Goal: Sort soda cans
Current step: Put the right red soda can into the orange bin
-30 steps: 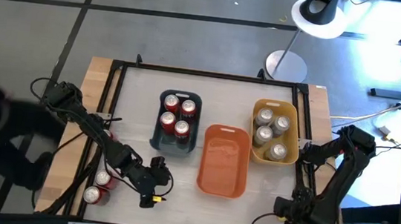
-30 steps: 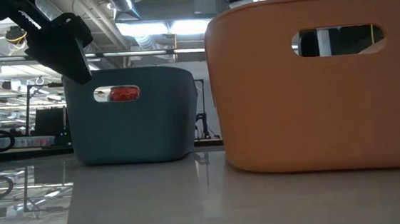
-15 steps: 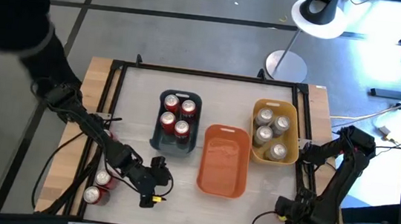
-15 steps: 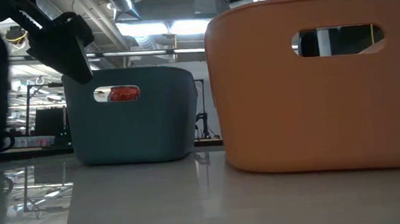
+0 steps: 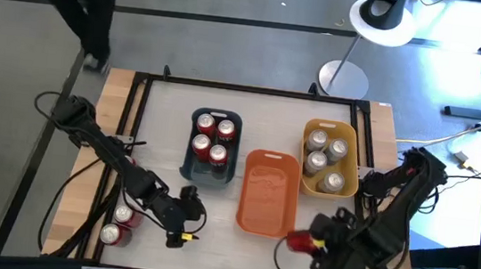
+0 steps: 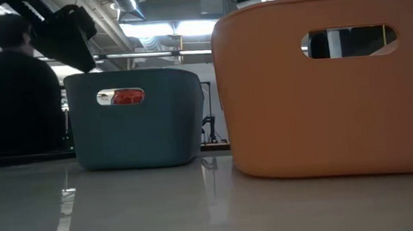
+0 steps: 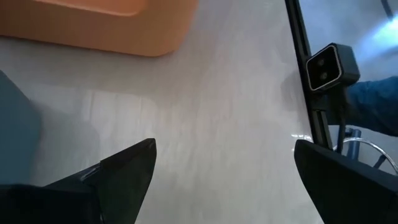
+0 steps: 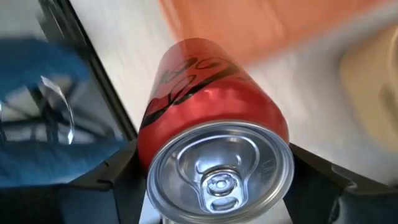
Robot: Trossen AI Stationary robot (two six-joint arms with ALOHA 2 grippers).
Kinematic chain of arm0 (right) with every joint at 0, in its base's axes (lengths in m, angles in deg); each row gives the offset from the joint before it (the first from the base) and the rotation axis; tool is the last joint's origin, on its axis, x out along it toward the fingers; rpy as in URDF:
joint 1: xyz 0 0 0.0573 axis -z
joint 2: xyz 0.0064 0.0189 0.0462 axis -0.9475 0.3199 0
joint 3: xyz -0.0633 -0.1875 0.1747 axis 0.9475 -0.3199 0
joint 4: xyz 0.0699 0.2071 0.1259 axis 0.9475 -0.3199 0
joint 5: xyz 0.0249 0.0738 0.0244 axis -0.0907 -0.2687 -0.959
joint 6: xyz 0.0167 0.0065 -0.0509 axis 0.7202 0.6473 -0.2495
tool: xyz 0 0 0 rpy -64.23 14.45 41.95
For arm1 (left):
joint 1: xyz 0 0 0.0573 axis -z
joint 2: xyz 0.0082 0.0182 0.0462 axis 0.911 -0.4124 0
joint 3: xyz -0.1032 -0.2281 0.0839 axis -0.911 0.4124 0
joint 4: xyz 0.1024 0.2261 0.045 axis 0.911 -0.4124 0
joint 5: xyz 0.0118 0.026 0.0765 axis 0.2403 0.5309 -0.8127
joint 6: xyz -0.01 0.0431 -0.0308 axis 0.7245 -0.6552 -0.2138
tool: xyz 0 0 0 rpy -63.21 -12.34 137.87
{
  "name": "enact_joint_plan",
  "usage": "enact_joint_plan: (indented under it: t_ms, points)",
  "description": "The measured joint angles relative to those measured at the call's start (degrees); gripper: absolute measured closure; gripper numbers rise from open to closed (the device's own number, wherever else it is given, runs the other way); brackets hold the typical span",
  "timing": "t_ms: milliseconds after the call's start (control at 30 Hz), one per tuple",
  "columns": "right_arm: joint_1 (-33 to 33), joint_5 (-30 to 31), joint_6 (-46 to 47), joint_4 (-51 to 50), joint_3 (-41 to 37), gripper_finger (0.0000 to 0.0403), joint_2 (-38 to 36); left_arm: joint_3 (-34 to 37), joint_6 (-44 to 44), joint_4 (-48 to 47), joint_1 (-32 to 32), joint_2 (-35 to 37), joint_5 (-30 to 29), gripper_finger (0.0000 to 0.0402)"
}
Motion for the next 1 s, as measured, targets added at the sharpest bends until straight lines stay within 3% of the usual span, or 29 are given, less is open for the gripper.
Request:
enact_joint_plan:
  t_ms: [133, 533, 833, 1000]
  points:
    - [4.9, 6.73, -6.98, 0.52, 4.41, 0.0124, -0.02, -0.01, 0.11, -1.71, 0.0, 2.75, -0.02, 0.0034]
    - [24.77, 13.45, -30.91, 1.39, 3.05, 0.0124, 1.19, -0.07, 1.3, -10.96, -1.18, 11.91, -1.89, 0.0034]
    - [37.55, 1.03, -43.83, 1.58, -5.21, 0.0124, 5.07, -0.07, 4.2, -20.44, -4.15, 18.36, -2.1, 0.0034]
    - [41.36, -1.79, -47.78, 3.94, -11.2, 0.0124, 7.19, -0.07, 3.17, -22.43, -6.76, 19.85, -2.19, 0.0034]
